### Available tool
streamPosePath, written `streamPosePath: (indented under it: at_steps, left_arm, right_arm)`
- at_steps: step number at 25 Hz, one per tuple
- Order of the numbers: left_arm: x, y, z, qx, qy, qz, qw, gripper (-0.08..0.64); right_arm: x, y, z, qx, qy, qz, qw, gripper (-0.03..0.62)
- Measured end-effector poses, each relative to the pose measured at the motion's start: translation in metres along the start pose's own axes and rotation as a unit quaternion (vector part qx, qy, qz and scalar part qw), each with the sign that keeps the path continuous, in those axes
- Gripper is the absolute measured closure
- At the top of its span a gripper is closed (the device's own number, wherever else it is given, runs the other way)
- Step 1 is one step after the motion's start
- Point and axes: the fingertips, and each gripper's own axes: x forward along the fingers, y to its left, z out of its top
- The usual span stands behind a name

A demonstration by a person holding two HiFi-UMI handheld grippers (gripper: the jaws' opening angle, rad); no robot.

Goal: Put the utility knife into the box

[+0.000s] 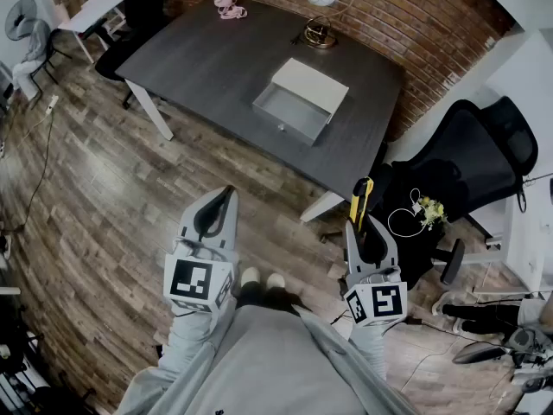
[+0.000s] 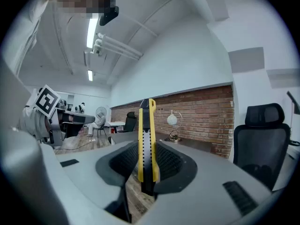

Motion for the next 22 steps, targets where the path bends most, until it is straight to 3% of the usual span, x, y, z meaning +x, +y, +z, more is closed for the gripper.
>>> streamPosePath:
  at_steps: [12, 22]
  left_arm:
    - [-0.008, -0.028, 0.001, 0.006, -0.004, 0.038, 0.9993, 0.538]
    - [-0.005, -0.013, -0.010, -0.004, 0.002, 0.062, 0.9981, 0.538]
  right_arm:
    - [-0.015, -0.029, -0.004, -0.010, -0.005, 0.029, 1.000, 0.465]
    - [0.011, -0.023, -0.008, -0.003, -0.001, 0.056, 0.998, 0.466]
